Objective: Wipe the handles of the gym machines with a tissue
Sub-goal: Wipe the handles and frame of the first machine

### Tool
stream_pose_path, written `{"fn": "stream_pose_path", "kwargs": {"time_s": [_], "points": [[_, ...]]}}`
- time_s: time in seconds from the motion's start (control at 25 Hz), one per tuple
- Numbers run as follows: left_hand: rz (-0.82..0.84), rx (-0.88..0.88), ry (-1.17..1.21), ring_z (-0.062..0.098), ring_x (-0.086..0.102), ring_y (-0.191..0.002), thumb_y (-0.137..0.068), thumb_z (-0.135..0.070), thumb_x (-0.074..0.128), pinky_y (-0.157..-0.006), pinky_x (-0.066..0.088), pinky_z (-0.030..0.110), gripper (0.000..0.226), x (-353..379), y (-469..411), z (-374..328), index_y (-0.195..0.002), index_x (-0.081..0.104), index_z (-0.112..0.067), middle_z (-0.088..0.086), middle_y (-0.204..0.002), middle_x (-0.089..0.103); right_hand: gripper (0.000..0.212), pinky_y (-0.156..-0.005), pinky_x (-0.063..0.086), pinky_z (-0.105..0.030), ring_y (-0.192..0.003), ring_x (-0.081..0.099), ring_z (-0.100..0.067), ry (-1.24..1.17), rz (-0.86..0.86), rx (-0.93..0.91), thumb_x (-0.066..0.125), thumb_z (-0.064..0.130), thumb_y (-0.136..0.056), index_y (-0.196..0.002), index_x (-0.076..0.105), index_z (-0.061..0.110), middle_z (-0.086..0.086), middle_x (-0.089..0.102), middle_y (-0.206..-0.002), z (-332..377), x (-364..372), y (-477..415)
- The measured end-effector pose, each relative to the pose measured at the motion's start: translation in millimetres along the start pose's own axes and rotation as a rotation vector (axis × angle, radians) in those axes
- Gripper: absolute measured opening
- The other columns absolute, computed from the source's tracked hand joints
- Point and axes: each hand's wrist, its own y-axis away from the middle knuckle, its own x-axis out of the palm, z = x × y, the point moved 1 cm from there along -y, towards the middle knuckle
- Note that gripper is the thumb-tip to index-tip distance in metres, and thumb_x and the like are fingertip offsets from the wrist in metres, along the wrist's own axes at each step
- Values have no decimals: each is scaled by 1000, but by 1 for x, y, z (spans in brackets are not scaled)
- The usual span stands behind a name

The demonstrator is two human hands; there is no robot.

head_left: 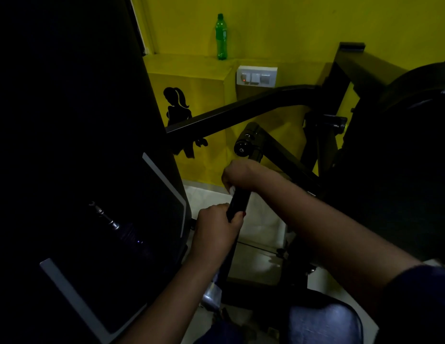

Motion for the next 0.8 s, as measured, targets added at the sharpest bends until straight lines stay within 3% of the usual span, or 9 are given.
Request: {"fn": "stream_pose_path", "kwargs": {"time_s": [0.08, 0.24, 0.36, 0.44, 0.56, 0.68, 0.8], "points": [[-8, -19, -27, 17, 57, -59, -89, -29, 62, -51, 36, 27, 28, -2, 2, 0, -74, 65, -6, 6, -64, 61, 19, -82, 52, -35, -98, 63, -22, 9, 16, -128, 61, 10, -86, -100, 72, 16, -5, 69, -103, 10, 3, 12], [-34, 12, -63, 15, 58, -63, -89, -35, 63, -53, 35, 23, 28, 0, 1, 1, -80, 69, -9, 5, -71, 67, 20, -75, 52, -34, -93, 63, -14, -142, -244, -225, 63, 10, -85, -98, 72, 23, 4, 71, -96, -7, 20, 39], [-26, 21, -76, 12, 52, -61, -89, -35, 63, -55, 32, 23, 27, 1, -1, 2, -80, 67, -10, 4, -73, 67, 30, -78, 47, -33, -100, 56, -22, -97, -529, -50, 64, 2, -82, -105, 72, 19, 0, 70, -108, -23, 41, 35], [-5, 16, -71, 13, 53, -65, -90, -33, 61, -57, 33, 25, 24, 3, -4, 4, -83, 67, -11, 4, -75, 66, 32, -73, 42, -27, -95, 55, -25, -195, -761, 62, 66, -3, -75, -101, 74, 15, -2, 72, -104, -12, 59, 36], [42, 19, 9, 17, 60, -78, -93, -30, 56, -65, 41, 29, 20, 4, -6, 5, -95, 67, -14, 3, -85, 67, 26, -74, 29, -12, -90, 48, -15, -384, -1051, 131, 58, 16, -77, -97, 74, 15, 0, 72, -101, 19, 94, 52], [73, 74, -27, 16, 52, -84, -97, -23, 48, -67, 32, 27, 23, 7, -9, 4, -112, 61, -12, 7, -97, 63, 34, -83, 32, -10, -98, 49, -15, -356, -1155, 158, 49, 17, -81, -103, 74, 12, -5, 71, -106, 16, 104, 52], [126, 77, -62, 24, 55, -87, -97, -21, 45, -66, 31, 29, 26, 9, -15, 3, -118, 57, -9, 12, -99, 60, 36, -72, 29, -14, -88, 61, -25, -470, -1162, 259, 45, 20, -79, -92, 76, 9, -11, 74, -93, -8, 77, 28]]}}
